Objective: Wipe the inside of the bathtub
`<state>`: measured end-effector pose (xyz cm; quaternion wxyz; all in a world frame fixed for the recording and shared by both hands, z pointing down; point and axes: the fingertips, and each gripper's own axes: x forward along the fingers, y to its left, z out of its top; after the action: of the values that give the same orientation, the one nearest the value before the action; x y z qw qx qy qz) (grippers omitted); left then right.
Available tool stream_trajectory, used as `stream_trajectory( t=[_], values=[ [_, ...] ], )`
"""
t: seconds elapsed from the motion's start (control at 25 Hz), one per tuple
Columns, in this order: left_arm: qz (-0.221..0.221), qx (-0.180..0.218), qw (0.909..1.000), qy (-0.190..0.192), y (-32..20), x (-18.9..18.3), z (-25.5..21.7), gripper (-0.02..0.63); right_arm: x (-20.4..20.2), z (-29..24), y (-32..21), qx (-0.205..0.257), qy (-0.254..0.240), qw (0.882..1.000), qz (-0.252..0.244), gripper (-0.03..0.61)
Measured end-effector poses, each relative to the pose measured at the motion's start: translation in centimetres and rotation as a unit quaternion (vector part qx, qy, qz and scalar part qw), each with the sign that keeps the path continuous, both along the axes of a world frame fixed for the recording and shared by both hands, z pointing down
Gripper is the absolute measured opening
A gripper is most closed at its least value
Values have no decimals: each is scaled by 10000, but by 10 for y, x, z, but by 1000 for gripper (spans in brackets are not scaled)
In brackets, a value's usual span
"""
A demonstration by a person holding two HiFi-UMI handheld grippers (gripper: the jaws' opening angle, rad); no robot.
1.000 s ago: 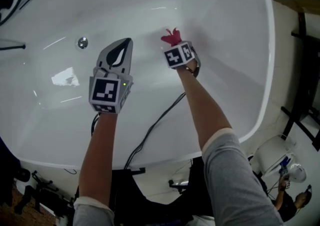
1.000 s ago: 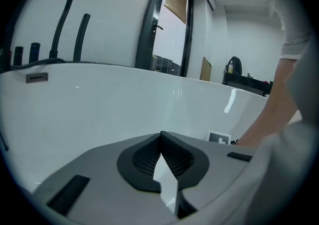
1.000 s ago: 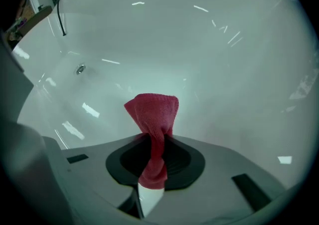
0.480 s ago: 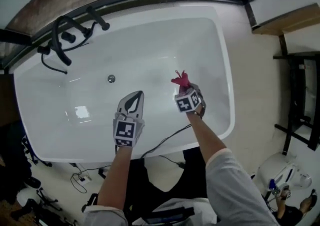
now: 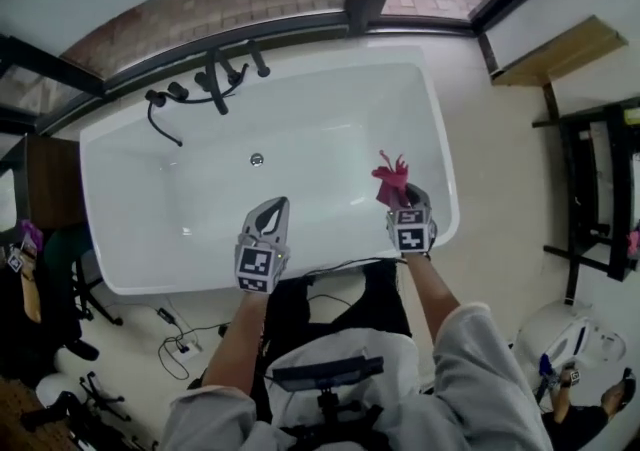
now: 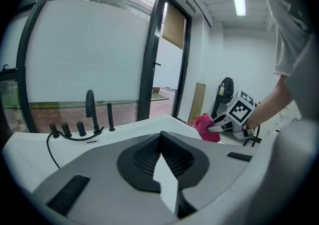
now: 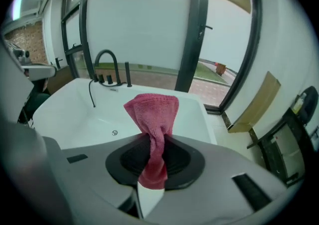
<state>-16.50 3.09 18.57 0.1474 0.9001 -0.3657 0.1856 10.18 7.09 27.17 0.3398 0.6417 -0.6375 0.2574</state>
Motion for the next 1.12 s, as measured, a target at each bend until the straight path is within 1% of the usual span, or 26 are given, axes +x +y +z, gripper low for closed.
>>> stream_trajectory(
  t=[0.16,0.24,0.32,0.52,0.72,0.88,1.0,1.12],
  values=[
    [78,202,9997,-63,30,-22,-58,-6,-5,-100,48,669,-208,9975,61,66],
    [-69,359,9993,-100,43,-30,-86,-6,-1,-137,66,930,-295,9952,55,67],
    [-292,538,9981,-118,49,-36,-107,-6,4,-158,72,1210,-400,9918,49,67],
    [-710,745,9946,-124,76,-57,-130,-6,-9,-170,91,1424,-633,9877,-157,67],
    [-1024,895,9907,-84,103,-55,-152,-6,-11,-188,114,1607,-863,9824,-400,67],
    [-1071,1004,9892,6,132,-45,-171,-6,-13,-207,129,1774,-960,9769,-702,67],
    [-1133,1003,9884,-112,162,-43,-176,-6,-16,-211,144,1824,-1043,9735,-900,69],
    [-1264,1068,9861,-167,185,-50,-187,-6,-18,-211,162,1782,-1175,9717,-1012,67]
  ],
)
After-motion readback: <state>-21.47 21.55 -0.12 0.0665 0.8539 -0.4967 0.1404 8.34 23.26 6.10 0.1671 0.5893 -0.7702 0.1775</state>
